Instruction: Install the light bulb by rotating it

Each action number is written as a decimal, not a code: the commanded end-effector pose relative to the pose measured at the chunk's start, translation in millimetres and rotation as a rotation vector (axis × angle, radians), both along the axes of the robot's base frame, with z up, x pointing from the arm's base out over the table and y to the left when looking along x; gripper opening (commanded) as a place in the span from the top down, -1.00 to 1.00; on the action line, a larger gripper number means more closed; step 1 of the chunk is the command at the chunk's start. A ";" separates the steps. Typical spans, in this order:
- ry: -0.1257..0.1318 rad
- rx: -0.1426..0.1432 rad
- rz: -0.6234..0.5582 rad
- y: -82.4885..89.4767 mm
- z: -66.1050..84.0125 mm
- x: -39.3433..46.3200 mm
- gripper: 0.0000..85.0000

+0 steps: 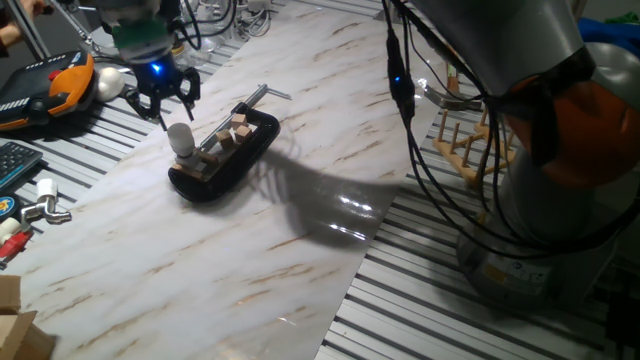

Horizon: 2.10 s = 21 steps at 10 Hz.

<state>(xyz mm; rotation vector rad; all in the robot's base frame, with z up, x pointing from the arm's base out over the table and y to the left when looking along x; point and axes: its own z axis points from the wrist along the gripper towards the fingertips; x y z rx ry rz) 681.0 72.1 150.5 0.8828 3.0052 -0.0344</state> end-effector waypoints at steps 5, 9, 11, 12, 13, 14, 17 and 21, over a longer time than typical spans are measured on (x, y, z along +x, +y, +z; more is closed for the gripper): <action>-0.001 -0.012 0.416 0.0 -1.0 0.0 0.20; -0.017 -0.019 0.441 0.5 -1.9 0.8 0.20; -0.044 0.021 0.483 0.2 -0.3 0.4 0.20; -0.051 0.041 0.504 -0.3 -0.5 0.5 0.20; -0.047 0.048 0.521 -0.1 -0.6 0.1 0.20; -0.040 0.036 0.540 0.2 0.1 -0.2 0.20; -0.034 0.019 0.583 0.3 1.5 -1.0 -0.20; -0.040 -0.011 0.631 0.1 -0.3 -2.2 -0.20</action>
